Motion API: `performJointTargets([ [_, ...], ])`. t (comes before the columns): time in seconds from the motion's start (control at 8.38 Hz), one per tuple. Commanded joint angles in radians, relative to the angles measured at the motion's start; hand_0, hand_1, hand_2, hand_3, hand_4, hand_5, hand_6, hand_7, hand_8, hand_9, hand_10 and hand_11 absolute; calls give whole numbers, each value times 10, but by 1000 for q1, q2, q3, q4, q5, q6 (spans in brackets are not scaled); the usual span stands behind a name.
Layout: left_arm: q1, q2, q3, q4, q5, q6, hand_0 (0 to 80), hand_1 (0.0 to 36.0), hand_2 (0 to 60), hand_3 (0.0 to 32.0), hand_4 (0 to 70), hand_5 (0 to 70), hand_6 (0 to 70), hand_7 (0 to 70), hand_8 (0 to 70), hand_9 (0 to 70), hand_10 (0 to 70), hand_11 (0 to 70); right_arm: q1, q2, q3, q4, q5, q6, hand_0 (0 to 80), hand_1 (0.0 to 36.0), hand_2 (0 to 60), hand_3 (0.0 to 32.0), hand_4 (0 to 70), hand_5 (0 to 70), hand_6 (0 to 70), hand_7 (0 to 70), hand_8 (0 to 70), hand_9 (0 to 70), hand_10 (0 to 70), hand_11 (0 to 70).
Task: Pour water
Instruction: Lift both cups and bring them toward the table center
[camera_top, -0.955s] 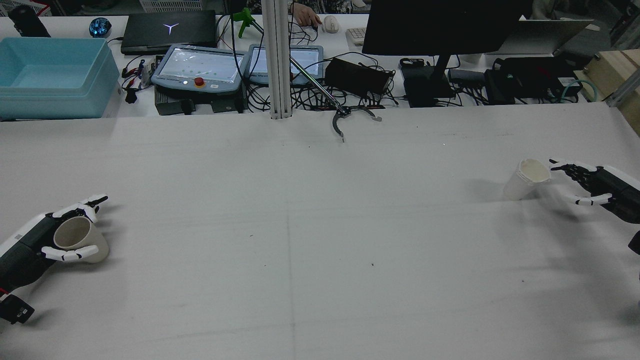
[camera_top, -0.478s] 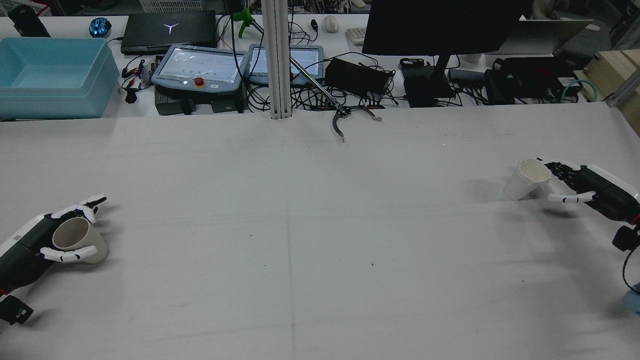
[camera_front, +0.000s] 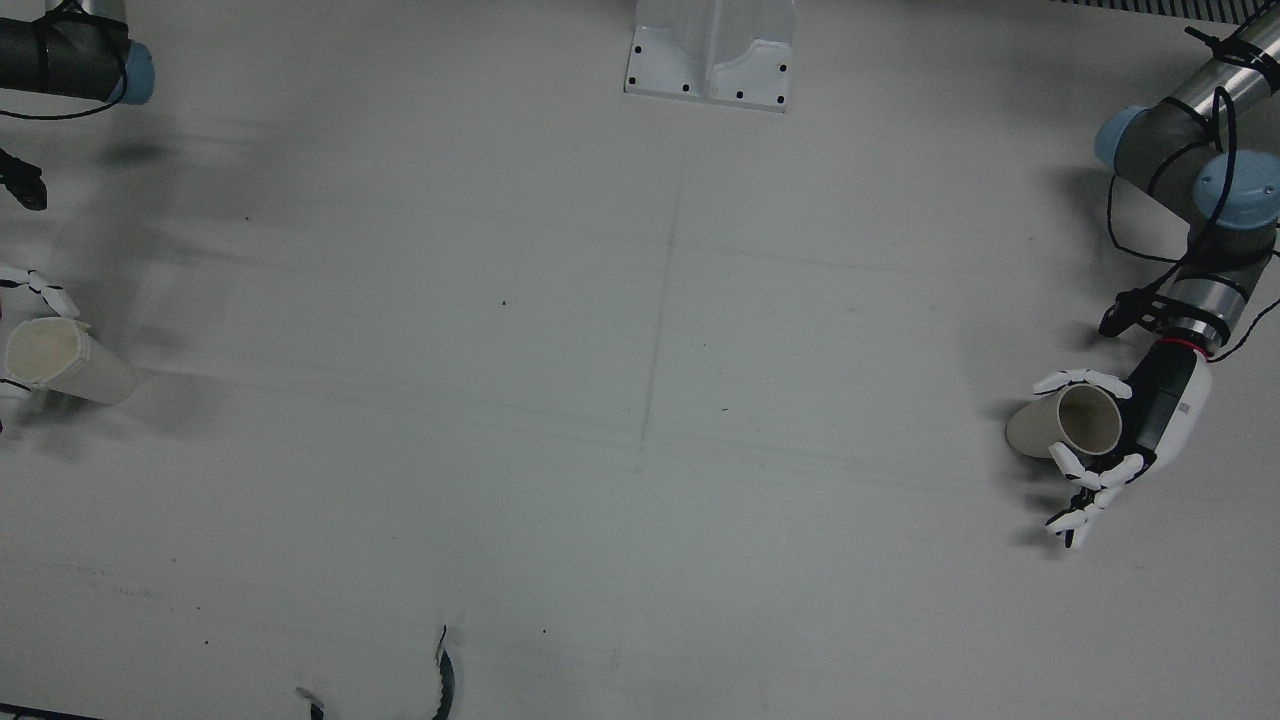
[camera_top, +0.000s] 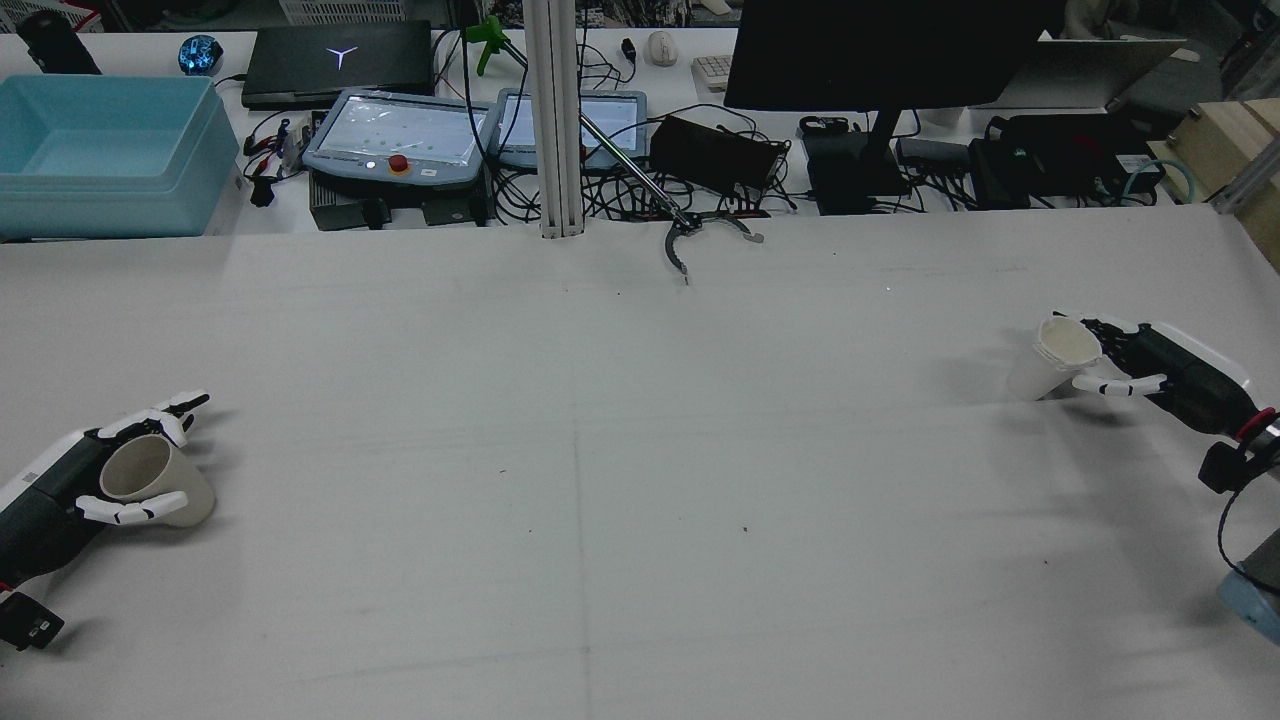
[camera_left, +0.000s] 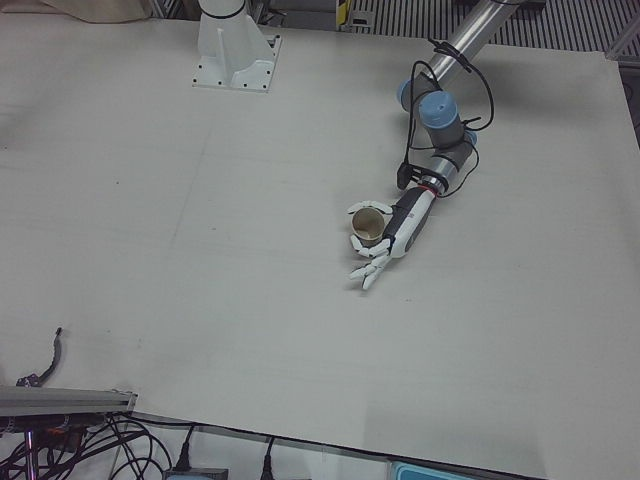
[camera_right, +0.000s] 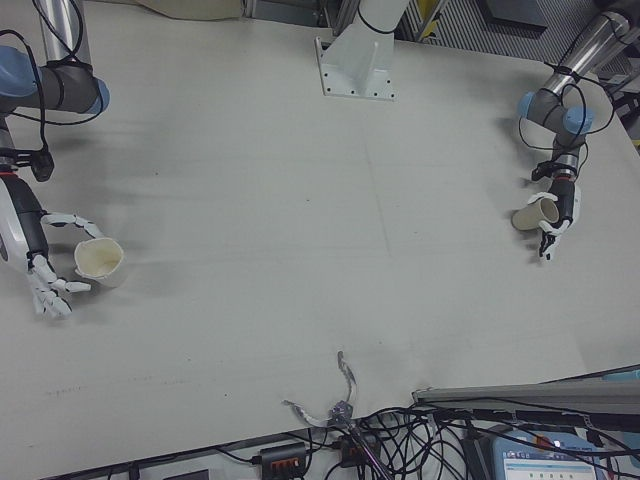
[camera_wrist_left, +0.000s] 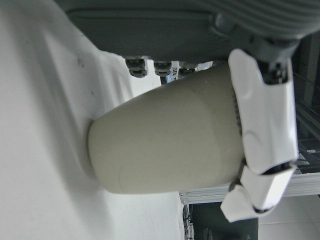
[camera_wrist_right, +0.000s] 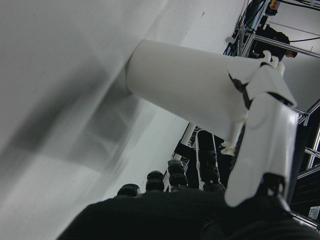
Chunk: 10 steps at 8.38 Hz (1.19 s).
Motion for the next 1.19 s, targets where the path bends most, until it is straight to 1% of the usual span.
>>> performJointTargets([
  [0.0, -3, 6, 45, -55, 0, 0, 551, 313, 600, 0, 641, 700, 89, 180, 33, 44, 37, 69, -88, 36, 4, -44, 63, -2, 529, 254, 302, 0, 9, 304, 64, 126, 33, 73, 0, 0],
  [0.12, -4, 12, 60, -81, -2, 0, 552, 309, 600, 0, 637, 700, 87, 177, 32, 43, 37, 69, -112, 45, 28, -44, 100, -14, 531, 260, 317, 0, 11, 303, 64, 126, 35, 75, 0, 0],
  [0.24, -7, 14, 63, -90, -3, -1, 552, 306, 600, 0, 630, 700, 84, 176, 32, 44, 36, 68, -114, 39, 121, -52, 129, -41, 571, 298, 353, 0, 24, 332, 75, 159, 45, 91, 0, 6],
  [0.36, -10, 15, 63, -96, -3, -1, 554, 305, 600, 0, 624, 700, 83, 174, 31, 43, 36, 69, -117, 36, 210, -164, 129, -57, 768, 359, 367, 0, 89, 425, 152, 286, 105, 174, 41, 99],
  [0.48, -11, 15, 65, -95, -2, -11, 556, 305, 600, 0, 622, 700, 83, 173, 31, 42, 36, 68, -123, 36, 293, -299, 126, -62, 800, 360, 600, 0, 355, 700, 519, 652, 368, 490, 281, 448],
  [0.6, -11, 15, 67, -92, -2, -15, 557, 307, 600, 0, 624, 700, 83, 174, 31, 42, 34, 65, -133, 36, 325, -340, 126, -63, 800, 360, 600, 0, 304, 700, 670, 700, 546, 700, 549, 700],
  [0.72, -11, 15, 56, -84, 0, -15, 558, 307, 600, 0, 625, 700, 86, 176, 31, 42, 34, 66, -134, 36, 330, -340, 128, -59, 800, 360, 600, 0, 329, 700, 700, 700, 582, 700, 599, 700],
  [0.84, -9, 12, 19, -37, 6, -14, 560, 312, 600, 0, 633, 700, 88, 180, 31, 41, 32, 63, -128, 34, 391, -343, 129, -51, 800, 360, 600, 0, 376, 700, 700, 700, 593, 700, 606, 700],
  [0.96, 2, 2, -81, 108, 14, -9, 574, 329, 600, 0, 650, 700, 94, 187, 31, 41, 27, 56, -120, 36, 477, -377, 129, -45, 800, 360, 600, 0, 360, 700, 700, 700, 571, 700, 571, 700],
  [1.07, 5, -45, -157, 243, 35, -5, 588, 352, 600, 0, 684, 700, 109, 201, 35, 44, 27, 58, -90, 45, 596, -520, 126, -37, 800, 360, 600, 0, 420, 700, 700, 700, 567, 700, 536, 700],
])
